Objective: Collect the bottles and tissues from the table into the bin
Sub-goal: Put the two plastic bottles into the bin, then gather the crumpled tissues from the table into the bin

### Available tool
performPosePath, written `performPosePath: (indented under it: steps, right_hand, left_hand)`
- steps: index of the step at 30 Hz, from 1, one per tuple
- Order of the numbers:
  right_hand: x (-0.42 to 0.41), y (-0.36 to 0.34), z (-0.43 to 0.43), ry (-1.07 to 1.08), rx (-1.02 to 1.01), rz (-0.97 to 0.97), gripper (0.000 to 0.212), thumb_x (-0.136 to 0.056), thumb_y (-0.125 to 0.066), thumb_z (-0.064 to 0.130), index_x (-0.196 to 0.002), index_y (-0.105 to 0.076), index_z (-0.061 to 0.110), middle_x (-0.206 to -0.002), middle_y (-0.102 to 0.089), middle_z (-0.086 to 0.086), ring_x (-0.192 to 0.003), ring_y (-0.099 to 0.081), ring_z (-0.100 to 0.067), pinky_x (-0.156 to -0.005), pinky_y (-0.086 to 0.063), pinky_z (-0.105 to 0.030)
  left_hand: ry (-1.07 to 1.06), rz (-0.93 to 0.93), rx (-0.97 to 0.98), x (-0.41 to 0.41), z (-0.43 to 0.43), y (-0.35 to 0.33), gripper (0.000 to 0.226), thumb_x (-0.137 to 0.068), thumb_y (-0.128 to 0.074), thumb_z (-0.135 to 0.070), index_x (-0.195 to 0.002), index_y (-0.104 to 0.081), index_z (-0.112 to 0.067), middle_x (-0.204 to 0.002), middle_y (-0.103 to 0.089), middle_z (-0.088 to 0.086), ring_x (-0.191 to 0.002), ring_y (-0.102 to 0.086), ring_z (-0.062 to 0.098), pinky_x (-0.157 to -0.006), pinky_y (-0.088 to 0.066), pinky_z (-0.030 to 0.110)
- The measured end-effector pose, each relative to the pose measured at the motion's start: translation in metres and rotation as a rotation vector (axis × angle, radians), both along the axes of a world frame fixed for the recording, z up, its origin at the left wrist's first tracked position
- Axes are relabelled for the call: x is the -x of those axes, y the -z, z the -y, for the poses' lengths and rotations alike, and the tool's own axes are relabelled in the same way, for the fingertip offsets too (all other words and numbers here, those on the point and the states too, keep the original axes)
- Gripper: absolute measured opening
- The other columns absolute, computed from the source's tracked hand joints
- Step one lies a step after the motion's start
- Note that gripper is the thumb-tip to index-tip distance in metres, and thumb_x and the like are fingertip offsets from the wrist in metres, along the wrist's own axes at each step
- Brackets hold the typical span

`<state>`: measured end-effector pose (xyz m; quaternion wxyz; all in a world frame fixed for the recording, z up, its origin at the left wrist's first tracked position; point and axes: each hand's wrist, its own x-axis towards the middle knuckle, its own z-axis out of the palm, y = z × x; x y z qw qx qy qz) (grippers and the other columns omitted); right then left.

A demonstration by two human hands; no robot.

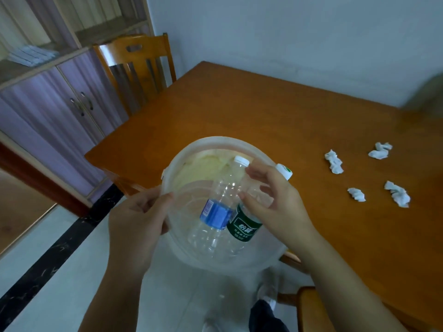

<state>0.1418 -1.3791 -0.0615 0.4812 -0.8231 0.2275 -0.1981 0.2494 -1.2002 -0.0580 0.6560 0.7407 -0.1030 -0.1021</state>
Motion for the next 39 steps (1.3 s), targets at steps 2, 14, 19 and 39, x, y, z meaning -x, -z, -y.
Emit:
performPosePath:
  steps: [2, 14, 19, 39]
  right_hand:
    - [0.005, -0.010, 0.014, 0.053, 0.070, 0.026, 0.045, -0.074, -0.061, 0.036, -0.116, -0.047, 0.035, -0.115, -0.053, 0.020, -0.107, -0.048, 0.007, -0.081, -0.040, -0.006]
    - [0.039, 0.020, 0.156, 0.472, 0.170, -0.080, 0.050, -0.078, -0.068, 0.028, -0.123, -0.047, 0.020, -0.124, -0.056, 0.003, -0.111, -0.049, -0.007, -0.089, -0.042, -0.026]
    - [0.048, 0.051, 0.229, 0.520, 0.136, -0.191, 0.050, -0.079, -0.067, 0.025, -0.124, -0.047, 0.015, -0.124, -0.055, -0.003, -0.112, -0.050, -0.014, -0.086, -0.039, -0.024]
    - [0.019, 0.173, 0.392, 0.442, -0.033, -0.587, 0.065, -0.078, -0.066, 0.035, -0.133, -0.036, 0.013, -0.137, -0.040, -0.013, -0.123, -0.040, -0.030, -0.095, -0.040, -0.040]
  left_hand:
    - [0.009, 0.052, 0.032, -0.002, 0.018, -0.010, 0.033, -0.070, -0.069, -0.018, -0.063, -0.067, -0.050, -0.063, -0.068, -0.024, -0.060, -0.065, -0.003, -0.041, -0.049, 0.016]
    - [-0.004, 0.208, 0.081, -0.023, 0.162, -0.014, 0.007, -0.071, -0.067, -0.030, -0.073, -0.069, -0.037, -0.059, -0.066, -0.014, -0.052, -0.058, 0.002, -0.047, -0.050, 0.027]
    - [0.013, 0.266, 0.030, -0.027, 0.234, -0.008, 0.031, -0.074, -0.069, -0.036, -0.102, -0.068, -0.023, -0.077, -0.071, -0.010, -0.066, -0.066, 0.002, -0.051, -0.052, 0.022]
    - [-0.049, 0.362, 0.022, -0.038, 0.363, 0.012, 0.025, -0.077, -0.069, -0.027, -0.100, -0.065, -0.035, -0.075, -0.068, -0.027, -0.067, -0.066, -0.002, -0.051, -0.052, 0.014]
